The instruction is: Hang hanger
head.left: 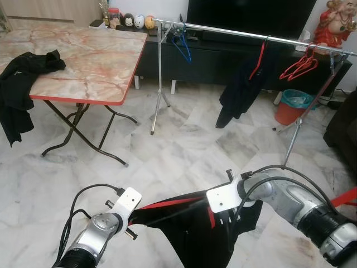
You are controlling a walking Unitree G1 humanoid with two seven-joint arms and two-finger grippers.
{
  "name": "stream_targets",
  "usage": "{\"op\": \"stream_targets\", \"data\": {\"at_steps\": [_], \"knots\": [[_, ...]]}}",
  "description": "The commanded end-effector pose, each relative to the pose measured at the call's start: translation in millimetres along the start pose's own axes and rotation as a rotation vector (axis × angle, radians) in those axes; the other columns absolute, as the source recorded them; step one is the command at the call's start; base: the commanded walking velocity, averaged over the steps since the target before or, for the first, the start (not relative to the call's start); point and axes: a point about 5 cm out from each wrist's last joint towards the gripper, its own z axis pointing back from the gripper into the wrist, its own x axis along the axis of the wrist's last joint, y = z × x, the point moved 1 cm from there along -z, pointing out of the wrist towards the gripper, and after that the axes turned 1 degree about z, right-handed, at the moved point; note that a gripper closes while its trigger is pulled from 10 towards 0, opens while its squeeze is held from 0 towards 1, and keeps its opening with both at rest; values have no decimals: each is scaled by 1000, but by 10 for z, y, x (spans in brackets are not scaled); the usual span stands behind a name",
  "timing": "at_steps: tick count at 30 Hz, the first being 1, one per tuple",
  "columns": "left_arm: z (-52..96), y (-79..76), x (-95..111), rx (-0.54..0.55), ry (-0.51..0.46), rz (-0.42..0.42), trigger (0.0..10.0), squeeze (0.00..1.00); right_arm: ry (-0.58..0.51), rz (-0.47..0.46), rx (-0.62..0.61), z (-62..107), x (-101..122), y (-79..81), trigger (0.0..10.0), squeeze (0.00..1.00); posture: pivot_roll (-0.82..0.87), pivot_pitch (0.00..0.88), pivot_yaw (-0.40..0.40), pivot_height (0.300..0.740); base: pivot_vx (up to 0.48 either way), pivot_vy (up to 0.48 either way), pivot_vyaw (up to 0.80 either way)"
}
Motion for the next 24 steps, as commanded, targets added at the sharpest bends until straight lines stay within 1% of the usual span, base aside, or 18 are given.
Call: {"op": "stream_targets", "data": {"at_steps": [1,3,5,6,14,18,20,22,24], "knots": [[248,392,-812,202,332,17,10000,0,410,-133,-55,501,-889,-38,10000,0,139,0,-72,740,0,0,0],[249,390,-814,199,335,16,10000,0,458,-129,-72,524,-957,-42,10000,0,139,0,-73,740,0,0,0],[249,388,-815,197,337,16,10000,0,473,-132,-82,532,-977,-44,10000,0,139,0,-73,740,0,0,0],[251,382,-821,191,341,17,10000,0,516,-121,-124,546,-1031,-72,10000,0,140,0,-75,740,0,0,0],[251,371,-831,179,343,28,10000,0,625,-101,-246,565,-1129,-124,10000,0,139,0,-76,740,0,0,0],[260,377,-828,168,341,30,10000,0,635,-109,-252,518,-1143,-85,10000,0,137,0,-75,740,0,0,0],[266,394,-782,163,323,43,10000,0,636,-120,-250,479,-1142,-50,10000,0,135,0,-76,740,0,0,0],[269,422,-634,138,258,105,10000,0,592,-176,-270,362,-1088,-5,10000,0,139,0,-78,740,0,0,0],[270,433,-514,119,203,147,10000,0,563,-201,-284,284,-1038,14,10000,0,146,0,-79,740,0,0,0]]}}
